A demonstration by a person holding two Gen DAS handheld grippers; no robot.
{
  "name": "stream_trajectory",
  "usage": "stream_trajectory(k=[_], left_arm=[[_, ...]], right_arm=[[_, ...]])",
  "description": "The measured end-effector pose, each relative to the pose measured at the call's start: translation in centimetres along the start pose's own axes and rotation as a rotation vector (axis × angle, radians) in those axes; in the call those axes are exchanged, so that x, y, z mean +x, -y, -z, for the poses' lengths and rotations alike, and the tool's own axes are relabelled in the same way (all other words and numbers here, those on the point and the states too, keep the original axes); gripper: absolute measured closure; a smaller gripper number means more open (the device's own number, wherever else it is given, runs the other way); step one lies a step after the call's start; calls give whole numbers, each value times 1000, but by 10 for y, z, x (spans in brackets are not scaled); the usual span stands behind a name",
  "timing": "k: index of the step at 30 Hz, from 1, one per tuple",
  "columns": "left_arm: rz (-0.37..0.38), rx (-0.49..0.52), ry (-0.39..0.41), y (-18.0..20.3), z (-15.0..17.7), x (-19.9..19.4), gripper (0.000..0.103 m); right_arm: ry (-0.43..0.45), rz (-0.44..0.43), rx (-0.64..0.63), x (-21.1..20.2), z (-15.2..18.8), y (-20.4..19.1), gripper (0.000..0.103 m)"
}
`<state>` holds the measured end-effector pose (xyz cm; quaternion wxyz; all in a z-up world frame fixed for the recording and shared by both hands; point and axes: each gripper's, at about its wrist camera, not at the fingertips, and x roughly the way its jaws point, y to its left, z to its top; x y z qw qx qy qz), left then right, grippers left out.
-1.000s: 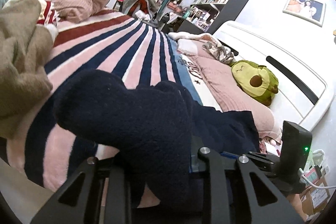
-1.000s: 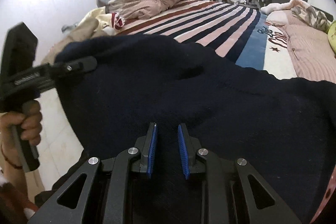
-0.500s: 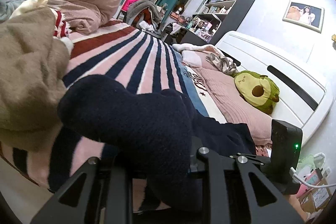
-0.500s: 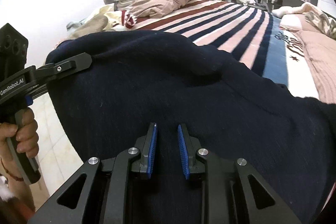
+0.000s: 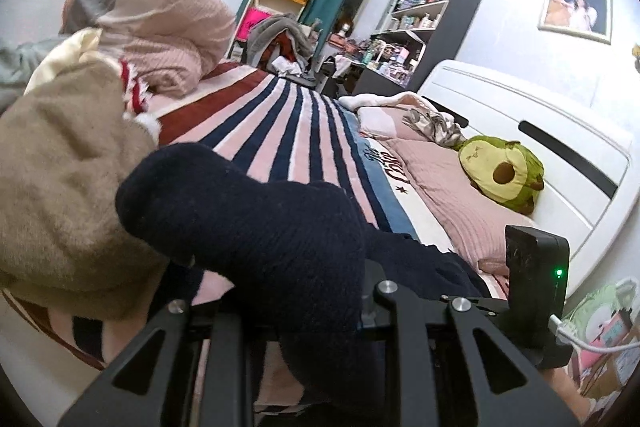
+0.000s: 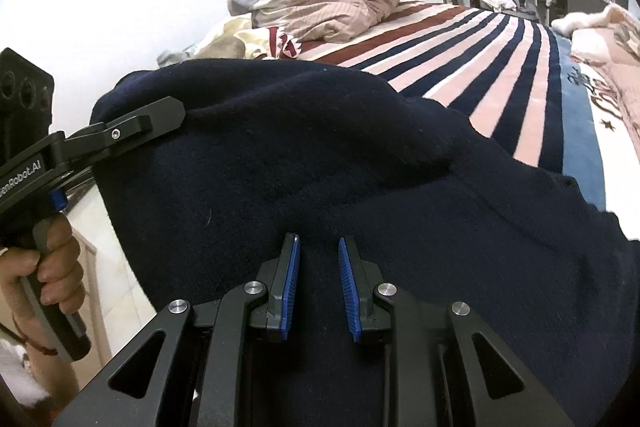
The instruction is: Fold small clothes
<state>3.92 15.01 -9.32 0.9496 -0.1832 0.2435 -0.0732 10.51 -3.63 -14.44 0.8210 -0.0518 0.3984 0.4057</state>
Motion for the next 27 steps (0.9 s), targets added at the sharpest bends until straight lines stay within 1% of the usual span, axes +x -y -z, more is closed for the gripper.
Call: stream_trajectory(k=[3,9,13,15,18,22,23,26,27], left_arm=[[14,43,12,17,-5,-3,83],[64,131,21,60,-12,-4,83],[96,169,2,88,-11,3,83],[105,197,-5,103,-8,6,84],[128,219,-33,121,-2,11,84],[154,252,-65,144,7,20,84],[163,258,-73,151,8,23,84],[198,289,-103,172,18,32,84],[209,300,-114,179,21,35,84]], right_arm=[[-2,-13,31,-15,10,7,87],[4,-30,74,-57,48,19,87],[6,-59,137,-62,72,31,87],[19,-74,161,-62,76,34,89],[51,-75,174,-74,79,39,89],[111,-26,211,-104,85,60,89],[131,-4,230,-115,88,67,86],[182,99,261,-145,97,85,85],[200,120,279,-155,100,92,85]])
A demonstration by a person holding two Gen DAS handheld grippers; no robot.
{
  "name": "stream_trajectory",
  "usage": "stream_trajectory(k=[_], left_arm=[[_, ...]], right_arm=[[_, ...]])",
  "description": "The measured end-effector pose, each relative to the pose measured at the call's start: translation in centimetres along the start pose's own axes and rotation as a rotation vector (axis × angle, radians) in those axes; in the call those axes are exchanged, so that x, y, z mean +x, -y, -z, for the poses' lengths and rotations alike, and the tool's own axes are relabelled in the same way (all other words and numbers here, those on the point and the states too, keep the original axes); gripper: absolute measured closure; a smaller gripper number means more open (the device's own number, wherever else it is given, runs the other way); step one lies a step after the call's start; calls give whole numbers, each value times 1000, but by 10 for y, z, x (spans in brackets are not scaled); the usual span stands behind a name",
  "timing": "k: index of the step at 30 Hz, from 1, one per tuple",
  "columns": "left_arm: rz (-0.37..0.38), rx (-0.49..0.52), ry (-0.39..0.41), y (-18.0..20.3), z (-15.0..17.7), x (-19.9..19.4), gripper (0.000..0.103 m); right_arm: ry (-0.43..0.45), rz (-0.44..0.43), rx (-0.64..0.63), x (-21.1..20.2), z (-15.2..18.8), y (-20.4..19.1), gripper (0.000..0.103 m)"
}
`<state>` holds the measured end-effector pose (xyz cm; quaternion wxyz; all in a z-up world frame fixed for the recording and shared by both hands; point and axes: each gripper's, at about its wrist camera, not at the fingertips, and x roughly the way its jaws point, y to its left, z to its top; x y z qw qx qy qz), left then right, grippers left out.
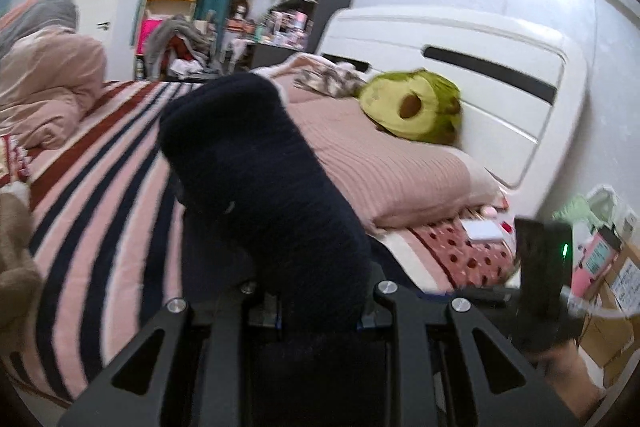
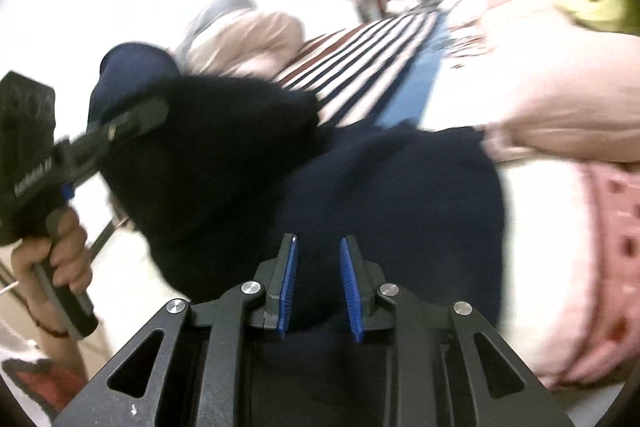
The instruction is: Fold small clothes
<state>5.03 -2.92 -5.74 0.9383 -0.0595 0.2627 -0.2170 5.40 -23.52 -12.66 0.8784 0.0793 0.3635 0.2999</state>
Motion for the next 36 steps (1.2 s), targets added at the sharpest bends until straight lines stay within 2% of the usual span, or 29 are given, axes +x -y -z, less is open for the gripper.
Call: stream_trajectory(k=[7,12,14,19,22,24,26,30,32,36], left_arm=[[107,98,-126,50,18,43,84],[152,126,-229,55,36,60,83],[165,131,-253,54,42,61,78],[270,97,-266,48,42,50,59],[288,89,-256,46,39,38,58],[318,65,-225,37,33,21,55],[341,40,-188,28,27,2,51],[255,34,-91,2,18,-36,47],[187,25,-58,-16,16,-48,42],[80,-17,-43,-48,20,-55,41]], right_arm=[[123,119,106,-56,7,42,85],[153,156,147,-69,13,53,85],[148,154,156,-70,13,57,85],[138,132,144,-70,9,59,84],[153,127,112,-73,-2,52,78],[160,126,85,-75,-12,47,78],[164,124,58,-76,-23,41,67],[177,89,23,-73,-45,23,58],[186,50,20,-69,-56,12,41],[146,-28,-9,-47,-73,-9,27]])
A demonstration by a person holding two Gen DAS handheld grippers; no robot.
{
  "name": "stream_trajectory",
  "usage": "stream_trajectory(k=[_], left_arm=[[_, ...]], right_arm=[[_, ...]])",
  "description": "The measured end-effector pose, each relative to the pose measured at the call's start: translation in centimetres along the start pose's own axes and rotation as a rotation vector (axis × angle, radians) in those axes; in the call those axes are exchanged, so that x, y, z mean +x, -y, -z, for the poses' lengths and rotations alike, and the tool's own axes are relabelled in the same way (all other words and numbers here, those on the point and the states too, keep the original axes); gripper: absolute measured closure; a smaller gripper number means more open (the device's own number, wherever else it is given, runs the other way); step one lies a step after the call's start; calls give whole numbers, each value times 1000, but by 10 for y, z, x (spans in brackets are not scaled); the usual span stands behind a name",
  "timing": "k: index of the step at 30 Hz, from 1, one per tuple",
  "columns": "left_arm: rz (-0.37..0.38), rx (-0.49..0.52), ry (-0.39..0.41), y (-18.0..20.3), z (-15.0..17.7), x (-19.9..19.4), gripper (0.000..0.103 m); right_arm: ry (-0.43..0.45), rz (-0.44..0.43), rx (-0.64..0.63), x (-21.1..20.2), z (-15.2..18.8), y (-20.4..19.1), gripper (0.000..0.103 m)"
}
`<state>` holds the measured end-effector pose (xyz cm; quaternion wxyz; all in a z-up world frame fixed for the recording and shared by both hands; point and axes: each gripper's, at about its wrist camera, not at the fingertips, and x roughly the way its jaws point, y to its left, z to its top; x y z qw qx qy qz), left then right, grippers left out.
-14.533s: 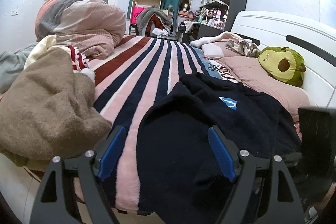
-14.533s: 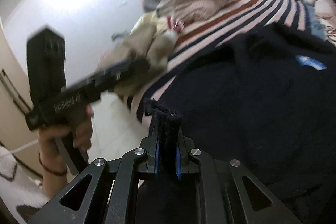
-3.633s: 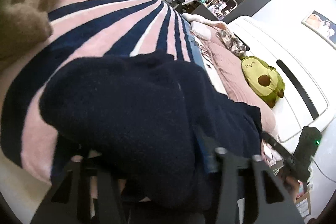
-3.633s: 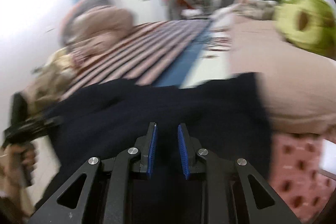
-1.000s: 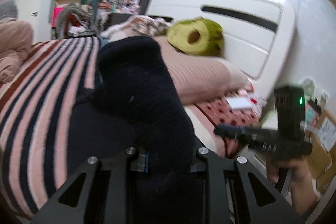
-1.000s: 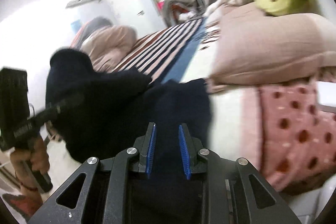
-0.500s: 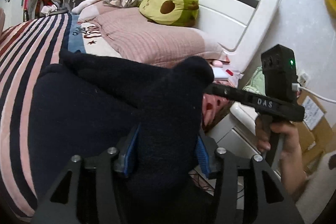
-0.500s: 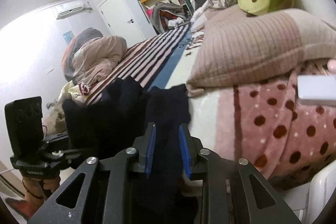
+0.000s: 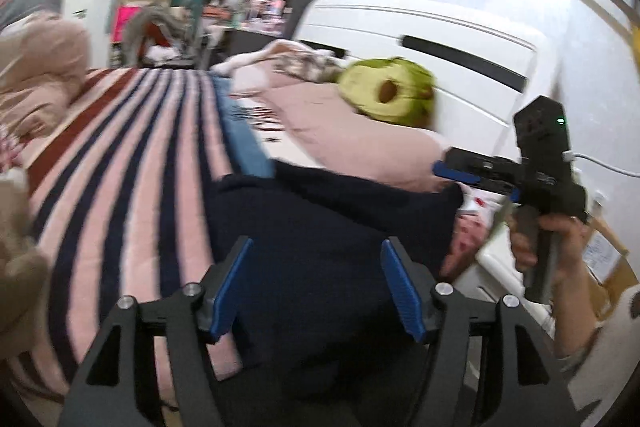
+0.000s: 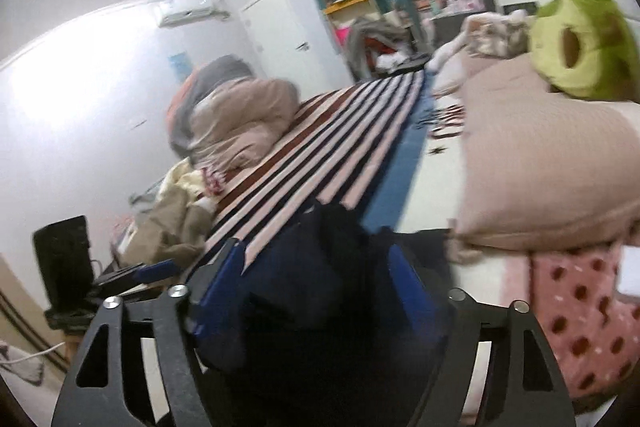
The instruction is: Fold small clothes
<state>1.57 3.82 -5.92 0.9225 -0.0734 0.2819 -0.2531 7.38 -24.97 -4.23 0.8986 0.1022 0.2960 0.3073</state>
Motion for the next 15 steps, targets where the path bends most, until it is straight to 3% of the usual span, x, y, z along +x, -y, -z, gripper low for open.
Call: stream_trajectory(k=[5,10,12,14,15], left_arm=[[-48,-64,16,-31,7,-6,41],[-65,-87,0,-44,8,3,41],[-60,-93,-8,-46,10,8,41],[-54,-98,-18,-47,10,14,41],[-55,-96,-24,-47,11,14,41]], right_arm=[[-204,-15,32,62,1,2,25],[-363,-35,67,98,23,17,25],[-422,-81,116,105,37,25,37],[-447,-141,161,106,48,32,65],[-434,-158,168,103,51,33,69]])
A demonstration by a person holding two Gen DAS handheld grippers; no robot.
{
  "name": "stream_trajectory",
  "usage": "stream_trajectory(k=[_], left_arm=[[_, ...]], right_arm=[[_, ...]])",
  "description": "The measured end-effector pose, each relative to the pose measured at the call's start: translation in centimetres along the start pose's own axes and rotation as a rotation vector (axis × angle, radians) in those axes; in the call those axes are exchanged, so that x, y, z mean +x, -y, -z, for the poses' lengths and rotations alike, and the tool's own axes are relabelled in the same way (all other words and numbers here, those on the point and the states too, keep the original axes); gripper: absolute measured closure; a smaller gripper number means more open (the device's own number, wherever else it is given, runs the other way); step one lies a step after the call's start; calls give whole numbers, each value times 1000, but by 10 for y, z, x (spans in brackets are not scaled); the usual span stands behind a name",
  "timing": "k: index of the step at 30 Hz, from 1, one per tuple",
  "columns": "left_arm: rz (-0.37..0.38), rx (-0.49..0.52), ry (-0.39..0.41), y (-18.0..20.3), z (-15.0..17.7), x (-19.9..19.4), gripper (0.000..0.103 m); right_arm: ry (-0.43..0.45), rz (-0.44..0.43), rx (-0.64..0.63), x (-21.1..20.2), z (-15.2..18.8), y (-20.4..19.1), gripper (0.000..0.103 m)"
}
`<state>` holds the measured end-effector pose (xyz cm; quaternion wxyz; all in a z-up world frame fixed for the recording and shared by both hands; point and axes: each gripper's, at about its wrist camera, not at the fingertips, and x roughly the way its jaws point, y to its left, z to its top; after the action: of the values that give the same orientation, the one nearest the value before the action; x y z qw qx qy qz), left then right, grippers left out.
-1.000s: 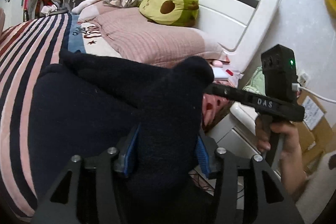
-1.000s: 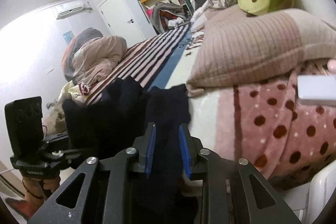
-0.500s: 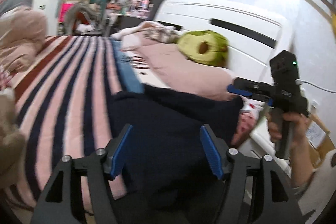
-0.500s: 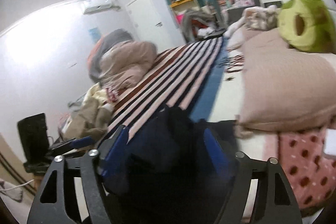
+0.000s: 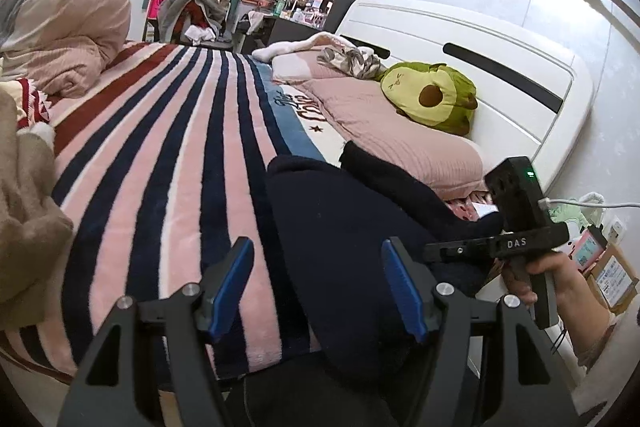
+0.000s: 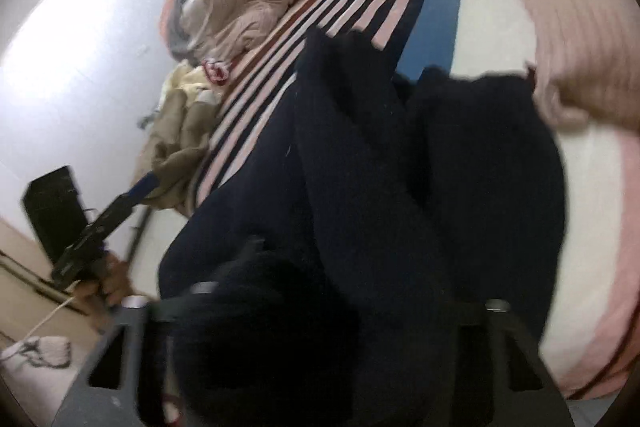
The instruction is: Fold small clothes
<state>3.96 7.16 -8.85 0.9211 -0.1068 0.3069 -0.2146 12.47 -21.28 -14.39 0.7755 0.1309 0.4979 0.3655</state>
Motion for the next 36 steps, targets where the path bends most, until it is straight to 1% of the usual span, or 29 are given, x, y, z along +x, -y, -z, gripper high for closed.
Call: stream_trajectory(k=[1,2,4,8,10,13,15,16,17,19,21,22,23,26,29,31,33,34,35,36], left_arm=[[-1,3,-4,1,-1,2,41],[2,10,-9,4,-2,5,41],[9,19,-11,8,-4,7,41],[31,46,-9,24,-8,9,41],[43,56,-13,30,-9,12,41],[68,69,-33,42,-9,22,41],[79,68,-55,48,-9,31,41],[77,69,-65,51,-9,35,41],[70,74,-78,54,-8,40,41],[60,88,-96,57,-8,44,41],[44,101,-110,58,-9,49,41],[38,101,-113,57,-10,50,41],[30,98,-113,56,-11,52,41],[21,93,-111,53,-14,55,41],[24,100,-121,52,-14,62,41],[25,97,-135,51,-13,68,41],[31,82,-153,47,-11,76,41],[31,76,-160,46,-11,79,41],[31,73,-164,45,-10,80,41],[33,71,-166,44,-9,81,41]], right_arm=[[26,4,-17,-5,3,-2,77],[49,18,-39,-11,6,-4,82],[116,58,-76,-27,10,-11,85],[245,115,-106,-70,19,-20,87],[273,151,-99,-89,29,-17,87],[258,166,-26,-96,49,2,86],[238,162,34,-88,62,17,83],[211,159,68,-79,69,26,78],[196,158,85,-72,73,30,68],[168,149,109,-63,79,37,59],[179,153,99,-68,75,39,50],[195,163,79,-75,70,38,47],[212,180,59,-81,65,36,42],[265,248,3,-100,44,33,40],[301,263,-33,-109,28,34,39],[312,253,-65,-106,20,29,39],[314,224,-101,-98,14,22,39],[304,195,-119,-94,13,19,39],[278,149,-136,-84,10,15,39],[246,120,-147,-75,8,12,39]])
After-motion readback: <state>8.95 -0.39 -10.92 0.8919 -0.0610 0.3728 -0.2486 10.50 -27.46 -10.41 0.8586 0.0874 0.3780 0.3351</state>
